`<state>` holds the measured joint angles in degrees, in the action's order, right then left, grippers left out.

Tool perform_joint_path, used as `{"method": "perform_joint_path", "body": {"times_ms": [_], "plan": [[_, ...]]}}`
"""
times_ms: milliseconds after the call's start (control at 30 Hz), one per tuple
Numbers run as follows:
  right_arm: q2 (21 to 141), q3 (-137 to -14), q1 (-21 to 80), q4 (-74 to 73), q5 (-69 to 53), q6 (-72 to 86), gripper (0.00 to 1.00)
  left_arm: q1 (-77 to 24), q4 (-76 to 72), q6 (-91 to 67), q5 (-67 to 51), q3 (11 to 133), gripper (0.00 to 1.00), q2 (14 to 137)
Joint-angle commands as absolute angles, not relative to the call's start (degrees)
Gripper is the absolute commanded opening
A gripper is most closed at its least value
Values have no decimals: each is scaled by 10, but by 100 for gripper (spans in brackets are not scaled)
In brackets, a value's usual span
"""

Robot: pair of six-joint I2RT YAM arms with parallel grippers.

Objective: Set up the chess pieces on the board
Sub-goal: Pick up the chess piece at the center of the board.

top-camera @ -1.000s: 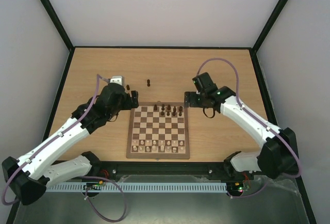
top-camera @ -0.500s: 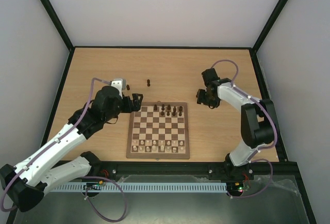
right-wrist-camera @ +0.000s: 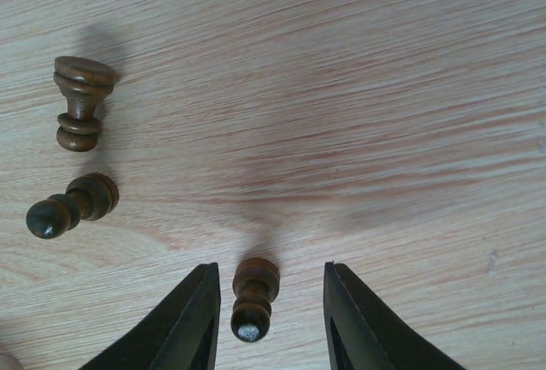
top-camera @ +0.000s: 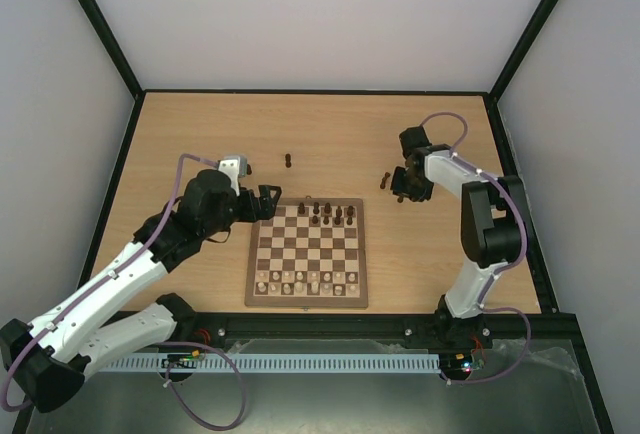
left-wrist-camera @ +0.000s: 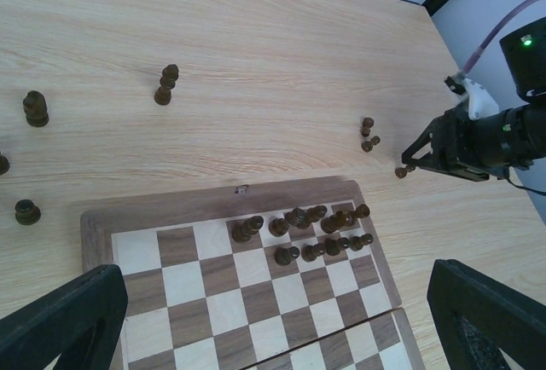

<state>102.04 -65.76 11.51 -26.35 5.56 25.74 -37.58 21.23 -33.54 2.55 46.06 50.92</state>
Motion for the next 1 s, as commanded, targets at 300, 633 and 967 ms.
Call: {"method": "perform_joint_path", "body": {"times_ms": [300, 633, 967], "plan": [[1041, -652, 115, -257, 27, 249, 19, -373, 192, -336, 15, 449, 99, 513], [988, -641, 130, -281, 52, 252, 2, -373, 192, -337, 16, 447, 99, 513], [890, -707, 265, -375, 72, 261, 2, -373, 208, -345, 43, 452, 100, 506]]}}
